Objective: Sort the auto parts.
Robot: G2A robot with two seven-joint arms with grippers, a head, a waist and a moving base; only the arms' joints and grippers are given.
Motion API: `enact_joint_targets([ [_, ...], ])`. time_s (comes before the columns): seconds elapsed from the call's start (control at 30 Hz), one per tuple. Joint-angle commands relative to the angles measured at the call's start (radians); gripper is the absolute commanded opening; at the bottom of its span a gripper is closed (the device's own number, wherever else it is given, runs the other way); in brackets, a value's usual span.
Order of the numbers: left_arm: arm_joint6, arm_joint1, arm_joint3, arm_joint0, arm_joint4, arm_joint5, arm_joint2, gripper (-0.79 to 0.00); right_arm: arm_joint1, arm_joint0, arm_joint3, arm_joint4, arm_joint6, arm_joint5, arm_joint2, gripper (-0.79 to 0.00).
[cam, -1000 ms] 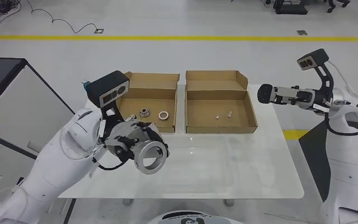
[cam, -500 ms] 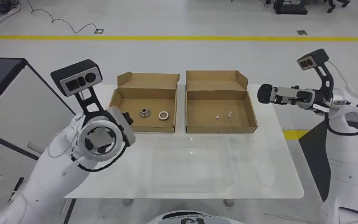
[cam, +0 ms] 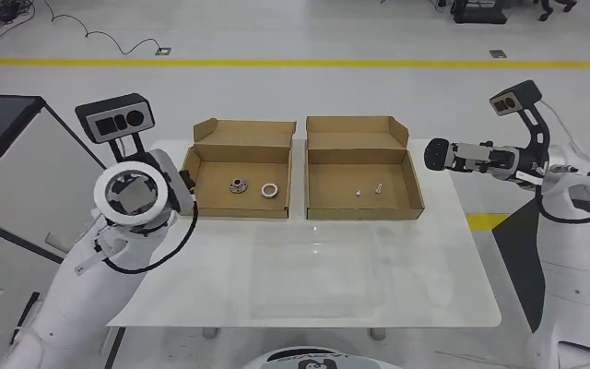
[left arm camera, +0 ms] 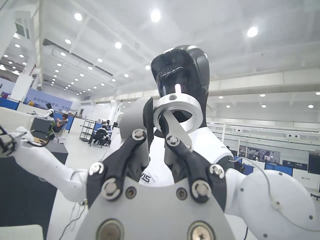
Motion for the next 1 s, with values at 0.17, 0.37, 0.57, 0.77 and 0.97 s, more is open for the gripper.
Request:
enact_joint_targets([
  [0.17,-0.122,-0.025,0.07,0.057,0.046,0.123,-0.084,-0.785,0.0,0.0,0.0,0.0,0.0,0.0,0.0,0.0],
  [0.37,-0.16,-0.044,0.072,0.081,0.118,0.162,-0.124,-0.785,0.0,0.0,0.0,0.0,0.0,0.0,0.0,0.0],
  [0.57,-0.167,-0.067,0.034,0.102,0.067,0.168,-0.154,-0.785,0.0,0.0,0.0,0.0,0.0,0.0,0.0,0.0],
  [0.77,-0.186,-0.11,0.002,0.124,-0.098,0.187,-0.199,-0.785,0.0,0.0,0.0,0.0,0.0,0.0,0.0,0.0],
  [0.97,-0.255,-0.167,0.006,0.136,-0.177,0.256,-0.268,-0.785,0.0,0.0,0.0,0.0,0.0,0.0,0.0,0.0],
])
